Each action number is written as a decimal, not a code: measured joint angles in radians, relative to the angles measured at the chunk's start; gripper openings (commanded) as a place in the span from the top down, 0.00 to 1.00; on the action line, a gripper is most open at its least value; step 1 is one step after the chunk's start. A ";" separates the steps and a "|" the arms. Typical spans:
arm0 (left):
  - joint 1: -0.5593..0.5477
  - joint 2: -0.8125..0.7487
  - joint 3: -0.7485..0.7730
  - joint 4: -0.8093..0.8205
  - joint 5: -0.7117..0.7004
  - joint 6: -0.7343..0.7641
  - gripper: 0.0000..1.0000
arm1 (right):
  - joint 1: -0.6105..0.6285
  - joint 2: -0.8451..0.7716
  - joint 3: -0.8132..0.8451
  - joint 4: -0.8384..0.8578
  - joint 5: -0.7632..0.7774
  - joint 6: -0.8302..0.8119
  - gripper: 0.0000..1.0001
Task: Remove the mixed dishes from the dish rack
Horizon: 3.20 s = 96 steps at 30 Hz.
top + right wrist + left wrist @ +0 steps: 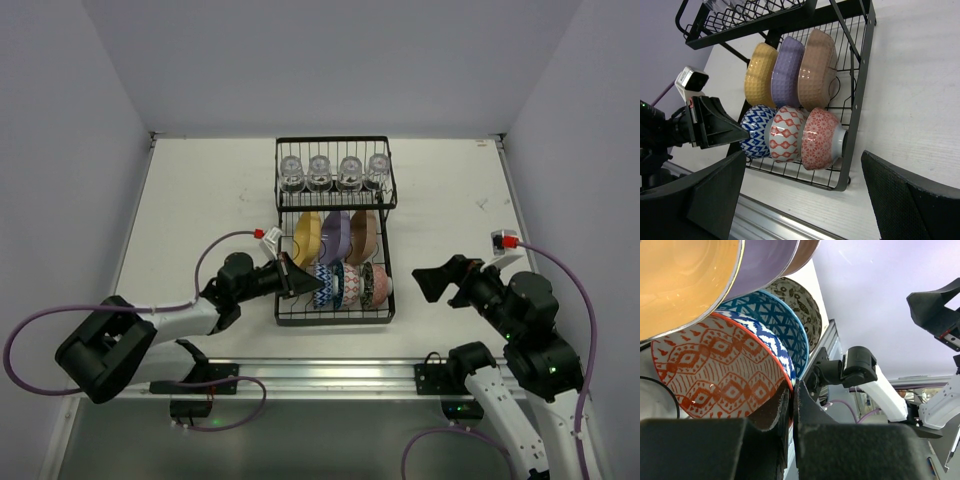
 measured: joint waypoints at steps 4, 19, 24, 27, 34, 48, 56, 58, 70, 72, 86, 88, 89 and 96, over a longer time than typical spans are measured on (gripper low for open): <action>0.000 -0.019 0.000 -0.002 -0.001 -0.006 1.00 | 0.000 0.003 0.000 0.002 0.000 -0.005 0.01; -0.014 -0.407 0.133 -0.505 -0.064 0.201 1.00 | 0.000 0.026 0.010 0.009 -0.020 -0.013 0.01; -0.111 -0.442 0.248 -0.727 -0.084 0.339 1.00 | 0.000 0.061 0.049 0.031 -0.094 -0.013 0.01; -0.206 -0.433 0.323 -0.861 -0.123 0.419 1.00 | 0.000 0.103 0.072 0.054 -0.156 -0.011 0.01; -0.565 -0.245 0.671 -1.217 -0.480 0.626 1.00 | 0.000 0.253 0.163 0.030 -0.260 -0.017 0.08; -1.000 0.278 0.934 -1.462 -0.960 1.060 1.00 | 0.250 0.374 0.203 -0.173 -0.174 -0.060 0.27; -0.998 0.313 1.029 -1.491 -0.917 1.175 1.00 | 0.582 0.528 0.144 -0.216 0.010 0.006 0.44; -0.998 0.312 1.040 -1.492 -0.892 1.186 1.00 | 0.621 0.565 0.129 -0.216 0.034 0.022 0.53; -0.992 0.310 1.051 -1.486 -0.870 1.213 0.54 | 0.655 0.627 0.123 -0.201 0.195 0.081 1.00; -0.986 0.301 1.044 -1.485 -0.892 1.206 0.26 | 0.655 0.622 0.123 -0.208 0.220 0.082 1.00; -0.792 -0.024 0.885 -1.387 -1.052 1.054 0.00 | 0.153 0.505 0.053 -0.202 0.224 0.038 1.00; -0.740 -0.061 0.863 -1.369 -1.095 1.000 0.00 | 0.061 0.526 0.052 -0.194 0.209 0.027 1.00; -0.721 -0.077 0.853 -1.365 -1.112 0.971 0.00 | 0.012 0.541 0.052 -0.181 0.210 0.028 1.00; -0.648 -0.157 0.811 -1.374 -1.179 0.755 0.00 | -0.256 0.695 0.036 0.051 0.212 0.064 1.00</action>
